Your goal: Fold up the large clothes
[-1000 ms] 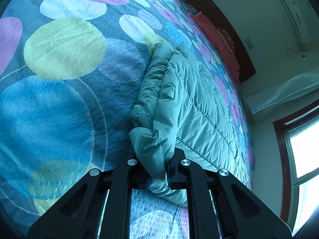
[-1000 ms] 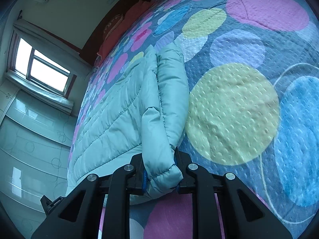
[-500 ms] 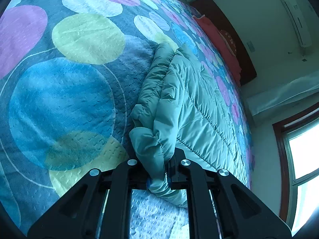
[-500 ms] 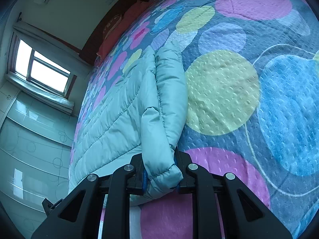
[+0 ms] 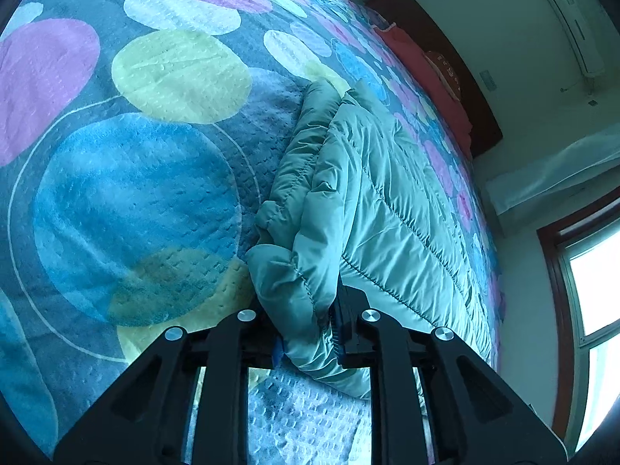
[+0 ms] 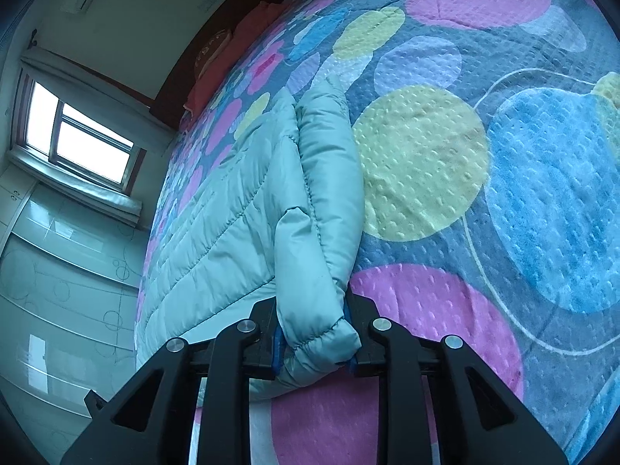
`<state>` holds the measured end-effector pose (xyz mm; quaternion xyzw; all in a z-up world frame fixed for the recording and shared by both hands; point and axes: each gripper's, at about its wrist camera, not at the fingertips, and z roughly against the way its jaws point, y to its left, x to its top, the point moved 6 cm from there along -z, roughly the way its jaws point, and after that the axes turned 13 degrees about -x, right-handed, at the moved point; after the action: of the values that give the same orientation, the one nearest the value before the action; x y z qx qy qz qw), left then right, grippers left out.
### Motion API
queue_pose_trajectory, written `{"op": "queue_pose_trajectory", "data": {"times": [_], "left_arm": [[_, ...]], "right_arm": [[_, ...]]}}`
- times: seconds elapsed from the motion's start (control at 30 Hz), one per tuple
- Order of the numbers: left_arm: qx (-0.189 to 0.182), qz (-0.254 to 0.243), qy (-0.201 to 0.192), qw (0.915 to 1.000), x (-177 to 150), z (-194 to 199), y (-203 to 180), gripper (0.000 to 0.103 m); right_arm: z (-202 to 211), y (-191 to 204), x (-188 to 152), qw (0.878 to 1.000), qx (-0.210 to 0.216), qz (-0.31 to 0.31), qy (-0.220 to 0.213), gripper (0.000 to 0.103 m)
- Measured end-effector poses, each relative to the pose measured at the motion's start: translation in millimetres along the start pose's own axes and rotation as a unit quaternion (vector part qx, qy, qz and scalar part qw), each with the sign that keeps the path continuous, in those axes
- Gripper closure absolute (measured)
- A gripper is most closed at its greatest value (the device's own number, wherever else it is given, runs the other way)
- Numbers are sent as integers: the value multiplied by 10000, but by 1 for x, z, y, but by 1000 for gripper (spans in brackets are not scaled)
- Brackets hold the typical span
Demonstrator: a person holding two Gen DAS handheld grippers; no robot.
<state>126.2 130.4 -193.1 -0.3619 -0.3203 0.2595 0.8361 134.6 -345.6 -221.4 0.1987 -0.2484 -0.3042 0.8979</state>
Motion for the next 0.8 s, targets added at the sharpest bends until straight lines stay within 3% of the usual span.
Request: {"op": "queue_pose_trajectory", "data": {"times": [0.33,0.67,0.8], "left_arm": [[473,-317,-85,9983,0,19,3,65],[1130,-1071,-184,9876,6,40,-2,56],[1186,-1179,-275,9855,6,49,-7,55]], "right_arm": [[11,-13,-5,9995,-249,162,-60,63],[41,-23,-10,9948,-752,628,-285,62],[57,-21,-9,9881,-1104,933,-535,62]]}}
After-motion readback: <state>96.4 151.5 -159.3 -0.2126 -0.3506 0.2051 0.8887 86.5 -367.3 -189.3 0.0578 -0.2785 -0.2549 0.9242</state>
